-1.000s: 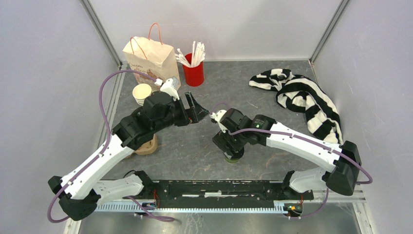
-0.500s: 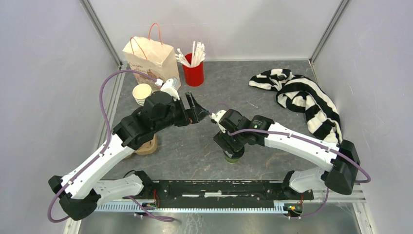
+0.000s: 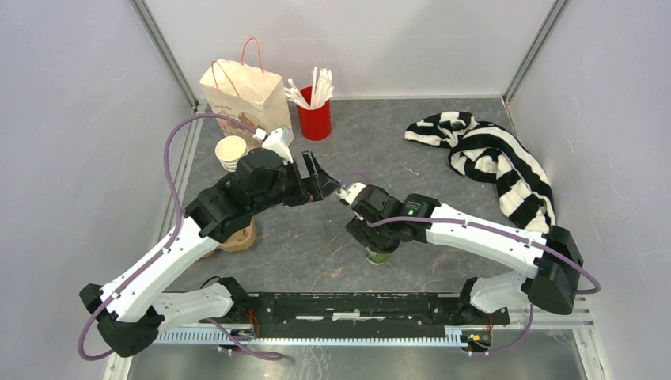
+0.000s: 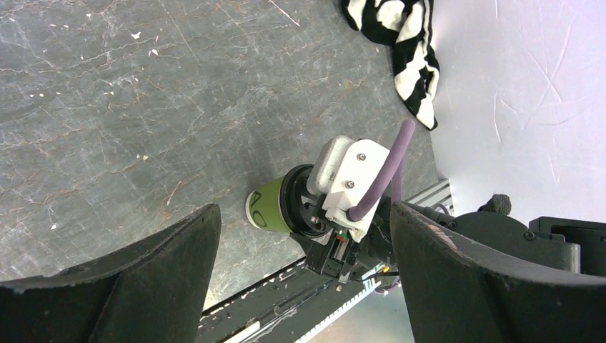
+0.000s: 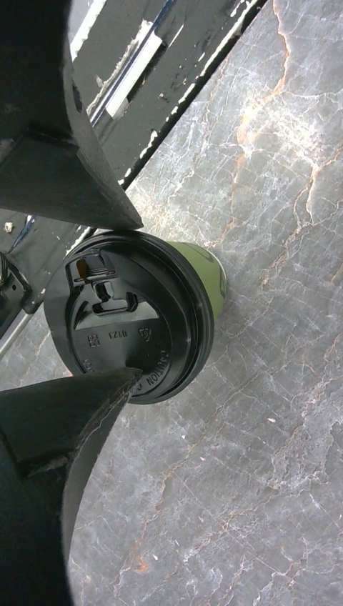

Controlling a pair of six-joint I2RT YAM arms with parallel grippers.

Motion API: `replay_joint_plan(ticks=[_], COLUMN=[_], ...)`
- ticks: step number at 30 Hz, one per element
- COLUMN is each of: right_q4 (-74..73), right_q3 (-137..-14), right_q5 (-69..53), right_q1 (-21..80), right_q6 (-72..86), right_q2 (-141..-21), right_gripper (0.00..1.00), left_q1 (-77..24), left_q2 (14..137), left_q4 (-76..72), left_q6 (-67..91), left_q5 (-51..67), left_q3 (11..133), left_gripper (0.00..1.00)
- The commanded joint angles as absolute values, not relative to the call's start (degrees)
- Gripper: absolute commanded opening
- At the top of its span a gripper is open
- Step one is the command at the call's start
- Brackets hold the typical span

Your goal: Pack the takeout coffee

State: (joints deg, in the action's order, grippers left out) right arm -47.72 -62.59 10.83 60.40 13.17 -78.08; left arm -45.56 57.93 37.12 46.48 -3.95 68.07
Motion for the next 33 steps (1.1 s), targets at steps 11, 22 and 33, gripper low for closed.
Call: replay_joint_plan(ticks=[11,22,33], right_q4=[-53.7,-50.8,-48.6], right_q3=[-69.0,-66.7,-65.8], right_q5=[9.7,9.9,9.8], right_q1=[62.1,62.1,62.0], right_q6=[16.0,15.8,15.2], right_q2=[-76.7,-77.4,-79.2], right_gripper=[0.92,0.92,0.94], left_q1=[-45.5,-45.5,-45.4], left_q2=[58.3,59.2,58.6], left_q4=[36.0,35.5,36.2], left_q6=[44.6,44.5,44.3], left_q5=[-3.9,-3.3,-3.5], left_q3=[69.0,69.6,69.6], left_gripper=[0.94,0.94,0.94])
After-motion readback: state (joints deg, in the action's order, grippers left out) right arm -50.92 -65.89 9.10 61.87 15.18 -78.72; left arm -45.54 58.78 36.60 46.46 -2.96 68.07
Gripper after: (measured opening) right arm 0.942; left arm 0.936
